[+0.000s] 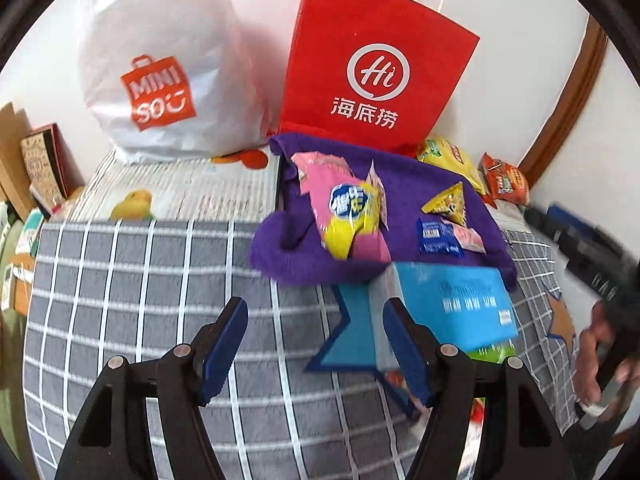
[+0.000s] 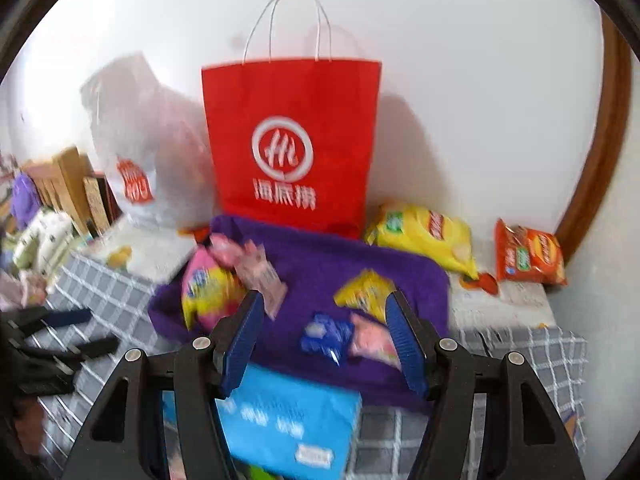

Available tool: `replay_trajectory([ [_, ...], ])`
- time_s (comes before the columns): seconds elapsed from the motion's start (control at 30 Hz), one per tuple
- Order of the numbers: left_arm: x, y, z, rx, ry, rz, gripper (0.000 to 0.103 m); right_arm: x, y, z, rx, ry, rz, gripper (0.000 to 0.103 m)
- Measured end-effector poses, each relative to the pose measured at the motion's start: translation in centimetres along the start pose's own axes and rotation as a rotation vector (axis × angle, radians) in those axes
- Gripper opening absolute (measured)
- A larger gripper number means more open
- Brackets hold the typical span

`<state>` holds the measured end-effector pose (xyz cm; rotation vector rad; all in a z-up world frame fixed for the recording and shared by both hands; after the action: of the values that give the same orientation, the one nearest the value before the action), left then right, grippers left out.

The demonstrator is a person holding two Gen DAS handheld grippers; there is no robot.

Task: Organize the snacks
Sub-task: 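Grasp the green chip bag with the right tool while the left tool grasps the pink lollipop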

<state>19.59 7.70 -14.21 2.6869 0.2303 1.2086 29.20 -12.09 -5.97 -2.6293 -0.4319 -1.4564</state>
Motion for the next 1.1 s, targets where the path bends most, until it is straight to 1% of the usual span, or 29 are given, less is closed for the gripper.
replay_trajectory([
  [0.07,-1.0,-0.4,-0.6,-0.009,-0.004,-0.014,0.067,-2.2,0.0,-1.0,-0.021,-0.027,-0.004,0.061],
  [0.13,-1.9,-0.6,-1.1,-0.015,-0.011,-0.018,0.067,-4.1,0.1,-2.0,-0.012,-0.049,0.009,0.057],
  [0.23,-3.1,-0.6,-1.7,-0.026,-0.018,-0.014,0.067,-7.4,0.3,-3.6,0.009,-0.078,0.059,0.057],
  [0.37,-4.3,-0.2,-2.6,-0.045,-0.019,-0.009,0.067,-11.8,0.1,-4.8,0.013,-0.128,0.081,0.057],
  [0.5,-5.4,0.2,-3.4,-0.058,-0.027,-0.003,0.067,-14.4,-0.5,-5.3,0.047,-0.162,0.118,0.057],
  [0.7,-6.9,0.6,-4.3,-0.063,-0.04,0.012,0.067,-16.1,-1.3,-4.8,0.056,-0.192,0.124,0.057],
  [0.93,-7.9,1.4,-4.6,-0.067,-0.053,0.044,0.067,-16.7,-1.0,-3.1,0.044,-0.209,0.153,0.057],
  [1.0,-7.9,1.5,-4.6,-0.07,-0.054,0.043,0.067,-16.7,-1.2,-2.5,0.062,-0.21,0.155,0.06],
  [1.1,-8.0,1.9,-4.5,-0.088,-0.057,0.037,0.067,-17.0,-1.6,-1.5,0.066,-0.225,0.134,0.064],
])
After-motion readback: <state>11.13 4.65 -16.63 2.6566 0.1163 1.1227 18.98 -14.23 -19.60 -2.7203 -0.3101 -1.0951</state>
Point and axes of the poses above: each gripper's, at about its wrist camera, not at the fingertips, and z roughly the way its jaws point, y to its right, x to its top, the point moved 6 cm from there along z, roughly the way its jaws point, and after that the axes turned 12 degrees about y, right-handed, at the moved point
